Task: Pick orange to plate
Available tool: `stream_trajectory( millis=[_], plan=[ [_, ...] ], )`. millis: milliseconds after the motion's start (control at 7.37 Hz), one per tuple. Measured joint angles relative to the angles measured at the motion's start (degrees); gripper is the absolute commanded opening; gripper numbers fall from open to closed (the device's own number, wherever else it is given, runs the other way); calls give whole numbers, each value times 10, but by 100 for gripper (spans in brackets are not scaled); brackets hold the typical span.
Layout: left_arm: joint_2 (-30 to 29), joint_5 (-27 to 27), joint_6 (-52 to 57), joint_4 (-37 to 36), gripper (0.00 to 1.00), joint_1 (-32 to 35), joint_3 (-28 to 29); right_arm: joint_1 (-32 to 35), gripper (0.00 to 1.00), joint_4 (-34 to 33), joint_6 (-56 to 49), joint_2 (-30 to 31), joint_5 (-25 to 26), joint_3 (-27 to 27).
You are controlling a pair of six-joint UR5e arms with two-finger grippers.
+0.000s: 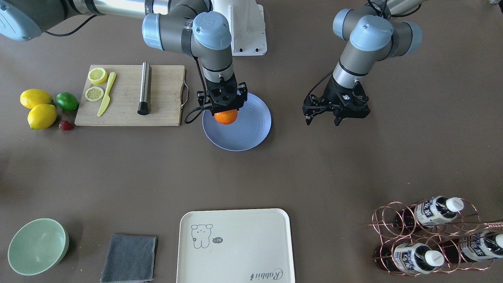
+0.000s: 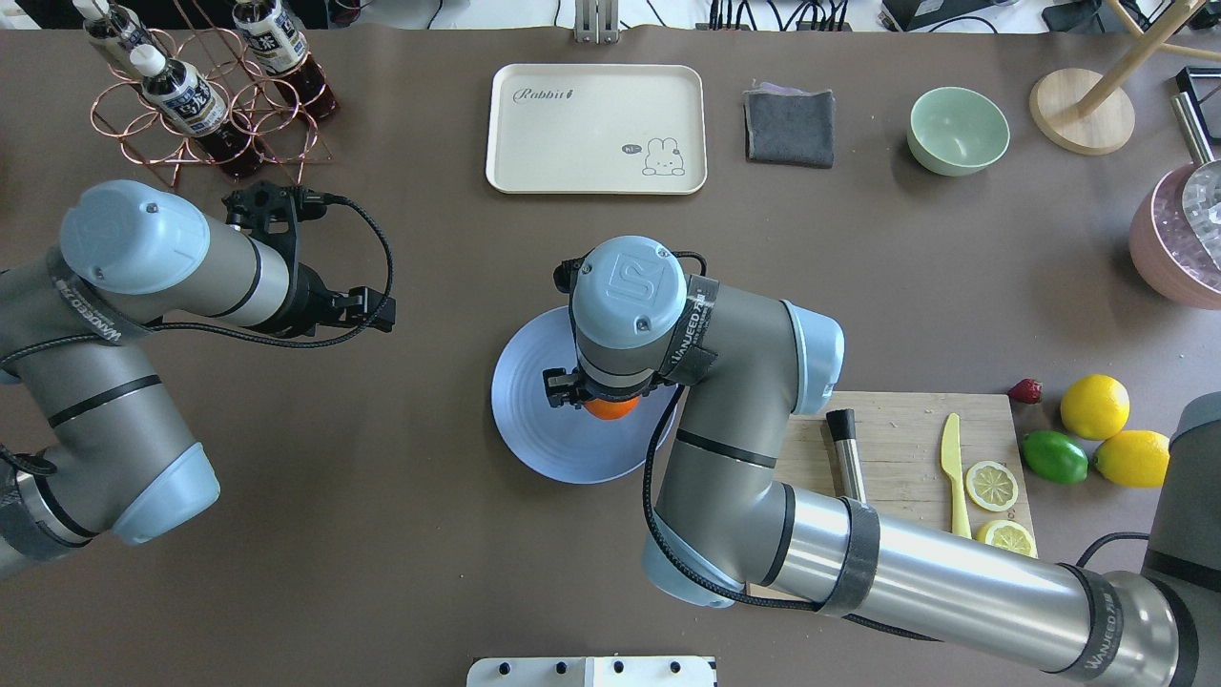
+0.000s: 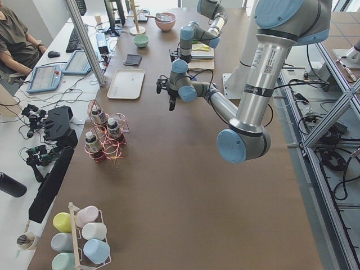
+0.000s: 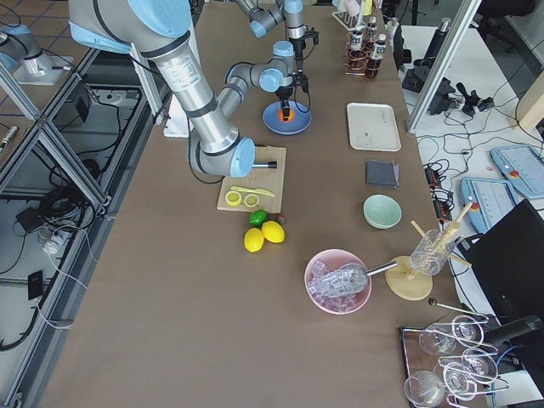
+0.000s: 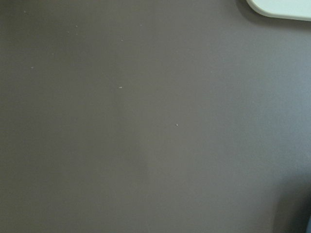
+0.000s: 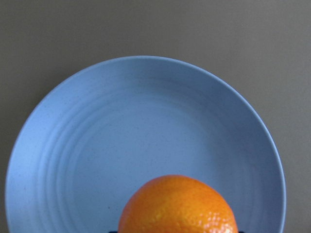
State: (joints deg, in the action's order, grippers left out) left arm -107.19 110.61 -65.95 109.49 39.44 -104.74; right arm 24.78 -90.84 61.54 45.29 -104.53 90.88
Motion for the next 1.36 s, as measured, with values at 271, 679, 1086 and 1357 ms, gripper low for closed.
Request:
stream_trajectory(
  millis=[271, 679, 1086, 1357],
  plan=[
    [1, 9, 2, 0, 97, 5, -1, -5, 0, 50, 6, -15, 9, -46],
    [-3, 10, -1, -1, 97, 4, -1, -6, 100, 84, 16, -17, 10, -70],
    [-8, 20, 1, -5, 97, 10, -5, 25, 100, 78, 16, -7, -13, -45],
    [2, 86, 47, -12, 97, 65, -8, 125, 100, 42, -42, 56, -110, 37]
  ],
)
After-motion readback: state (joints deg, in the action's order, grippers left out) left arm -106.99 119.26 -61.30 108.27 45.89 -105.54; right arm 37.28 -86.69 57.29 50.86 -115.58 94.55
